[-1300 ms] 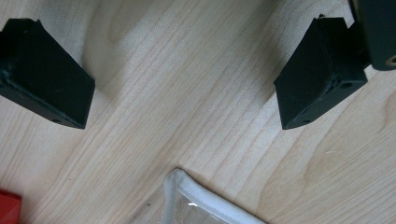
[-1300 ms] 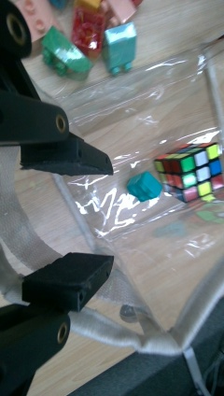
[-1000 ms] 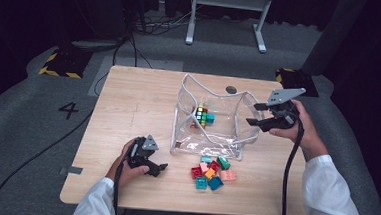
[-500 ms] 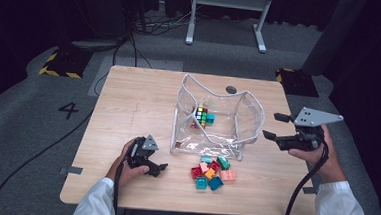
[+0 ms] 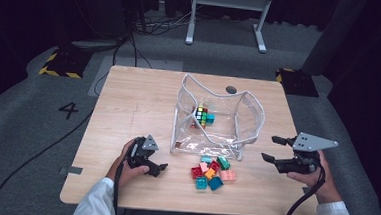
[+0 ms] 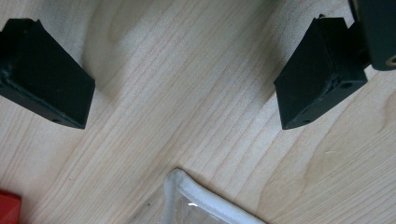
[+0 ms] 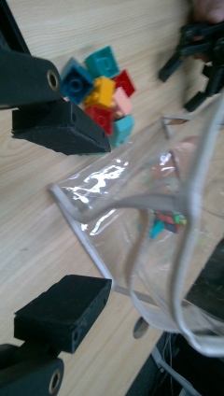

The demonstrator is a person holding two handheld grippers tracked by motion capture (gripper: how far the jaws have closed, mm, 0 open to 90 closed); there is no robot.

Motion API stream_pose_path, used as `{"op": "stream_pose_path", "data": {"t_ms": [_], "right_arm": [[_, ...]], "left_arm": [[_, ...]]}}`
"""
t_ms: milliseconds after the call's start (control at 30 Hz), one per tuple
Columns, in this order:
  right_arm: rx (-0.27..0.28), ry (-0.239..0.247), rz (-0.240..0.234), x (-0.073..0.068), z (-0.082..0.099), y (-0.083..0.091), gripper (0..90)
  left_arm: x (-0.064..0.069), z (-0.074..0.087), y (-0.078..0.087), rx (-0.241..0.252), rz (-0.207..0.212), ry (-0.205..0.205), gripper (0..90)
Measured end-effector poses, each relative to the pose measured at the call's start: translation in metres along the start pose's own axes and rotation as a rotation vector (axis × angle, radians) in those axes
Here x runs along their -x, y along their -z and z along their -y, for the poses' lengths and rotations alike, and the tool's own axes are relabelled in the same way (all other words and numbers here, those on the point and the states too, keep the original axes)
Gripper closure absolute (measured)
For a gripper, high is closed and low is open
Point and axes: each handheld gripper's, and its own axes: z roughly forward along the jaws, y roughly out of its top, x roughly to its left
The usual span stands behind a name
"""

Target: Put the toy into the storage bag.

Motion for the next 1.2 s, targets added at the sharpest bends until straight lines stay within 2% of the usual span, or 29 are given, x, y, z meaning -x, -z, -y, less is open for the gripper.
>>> {"op": "stream_pose_path", "data": {"t_ms": [33, 67, 200, 333, 500, 600, 633, 733, 767, 833, 967, 1200], "right_arm": [[0.000, 0.000, 0.000, 0.000, 0.000, 0.000, 29.0], [-0.010, -0.007, -0.021, -0.004, 0.009, -0.006, 29.3], [-0.016, -0.020, -0.061, -0.011, 0.025, -0.017, 29.7], [-0.047, -0.004, -0.089, -0.016, 0.035, -0.028, 30.2], [-0.109, 0.023, -0.163, -0.031, 0.051, -0.053, 31.3], [-0.122, 0.024, -0.187, -0.036, 0.053, -0.060, 31.6], [-0.122, 0.040, -0.209, -0.042, 0.056, -0.070, 31.7], [-0.132, 0.049, -0.221, -0.046, 0.059, -0.077, 32.1], [-0.130, 0.056, -0.242, -0.049, 0.062, -0.085, 32.2], [-0.130, 0.059, -0.261, -0.052, 0.064, -0.092, 32.2], [-0.139, 0.074, -0.252, -0.055, 0.065, -0.098, 32.3], [-0.145, 0.055, -0.258, -0.056, 0.065, -0.109, 30.0]], "left_arm": [[0.000, 0.000, 0.000, 0.000, 0.000, 0.000, 4.8], [0.000, 0.000, 0.000, -0.001, -0.002, 0.001, 4.8], [0.000, 0.000, 0.000, 0.000, -0.001, 0.001, 4.8], [0.000, 0.000, 0.000, 0.000, -0.001, 0.000, 4.8], [0.000, 0.000, 0.000, 0.000, 0.000, 0.000, 4.8], [0.000, 0.000, 0.000, 0.001, -0.001, 0.000, 4.8], [0.000, 0.000, 0.000, 0.000, 0.000, 0.000, 4.8], [0.000, 0.000, 0.000, 0.000, 0.000, 0.000, 4.8], [0.000, 0.000, 0.000, -0.001, -0.001, 0.000, 4.8], [0.000, 0.000, 0.000, -0.002, -0.002, 0.002, 4.8], [0.000, 0.000, 0.000, 0.000, 0.000, 0.000, 4.8], [0.000, 0.000, 0.000, -0.002, -0.002, 0.002, 4.8]]}}
